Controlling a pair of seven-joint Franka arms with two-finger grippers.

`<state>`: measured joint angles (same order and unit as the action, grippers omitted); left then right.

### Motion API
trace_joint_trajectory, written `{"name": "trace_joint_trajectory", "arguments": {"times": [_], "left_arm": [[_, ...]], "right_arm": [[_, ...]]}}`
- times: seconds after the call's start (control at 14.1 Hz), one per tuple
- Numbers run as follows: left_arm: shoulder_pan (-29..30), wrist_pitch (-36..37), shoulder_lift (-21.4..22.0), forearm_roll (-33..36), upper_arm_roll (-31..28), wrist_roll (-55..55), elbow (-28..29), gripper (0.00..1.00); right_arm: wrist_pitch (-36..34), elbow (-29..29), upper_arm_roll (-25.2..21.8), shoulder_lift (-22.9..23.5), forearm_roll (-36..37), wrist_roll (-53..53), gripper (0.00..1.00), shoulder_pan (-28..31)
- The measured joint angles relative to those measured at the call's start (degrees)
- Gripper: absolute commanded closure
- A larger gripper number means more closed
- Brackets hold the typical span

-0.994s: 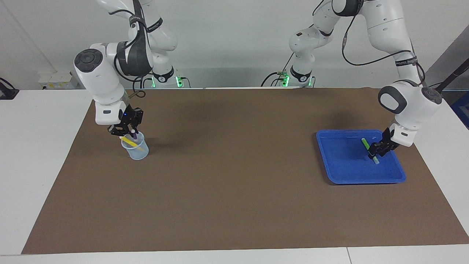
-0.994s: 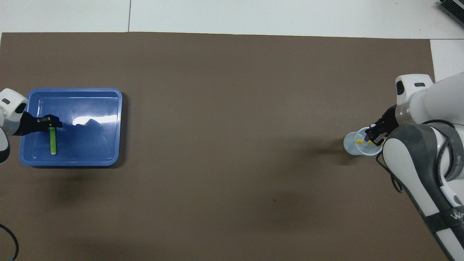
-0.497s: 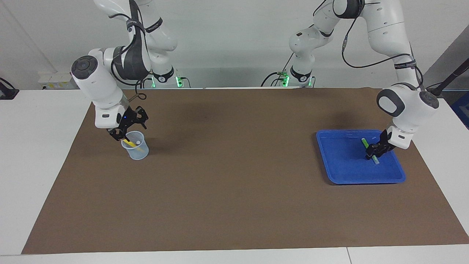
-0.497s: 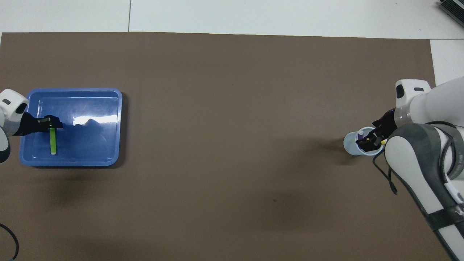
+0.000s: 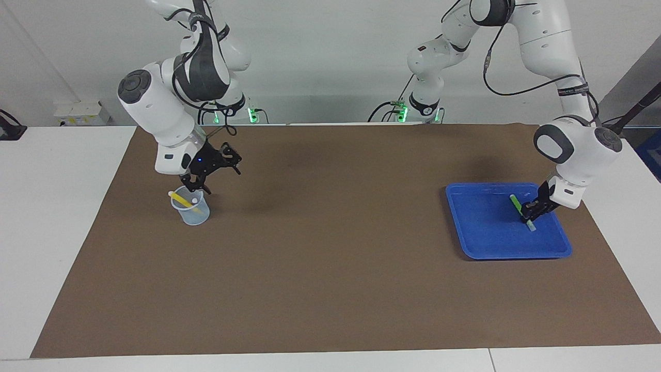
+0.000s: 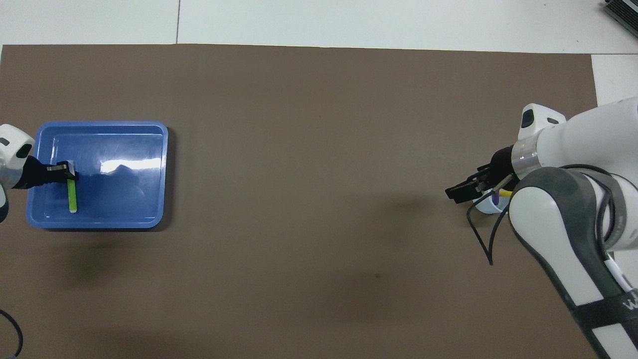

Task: Transfer and insert pens with both arms
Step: 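Grasp the green pen with the left gripper while the right gripper returns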

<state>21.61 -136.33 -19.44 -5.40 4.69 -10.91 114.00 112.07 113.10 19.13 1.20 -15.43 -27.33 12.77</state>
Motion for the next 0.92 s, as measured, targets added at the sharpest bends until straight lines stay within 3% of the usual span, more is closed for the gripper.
{"name": "trace_joint_trajectory", "arguments": {"times": [0.43, 0.92], "left_arm": [[0.0, 1.2, 0.2, 0.0, 0.1, 0.0, -0.2, 1.0], [-0.2, 8.5, 0.3, 0.0, 0.3, 2.0, -3.6, 1.0]], "right_arm": [[0.0, -0.2, 0.0, 0.0, -4.5, 11.4, 0.0, -2.7], [0.3, -0.5, 0.1, 0.0, -8.4, 23.7, 0.0, -7.0]]}}
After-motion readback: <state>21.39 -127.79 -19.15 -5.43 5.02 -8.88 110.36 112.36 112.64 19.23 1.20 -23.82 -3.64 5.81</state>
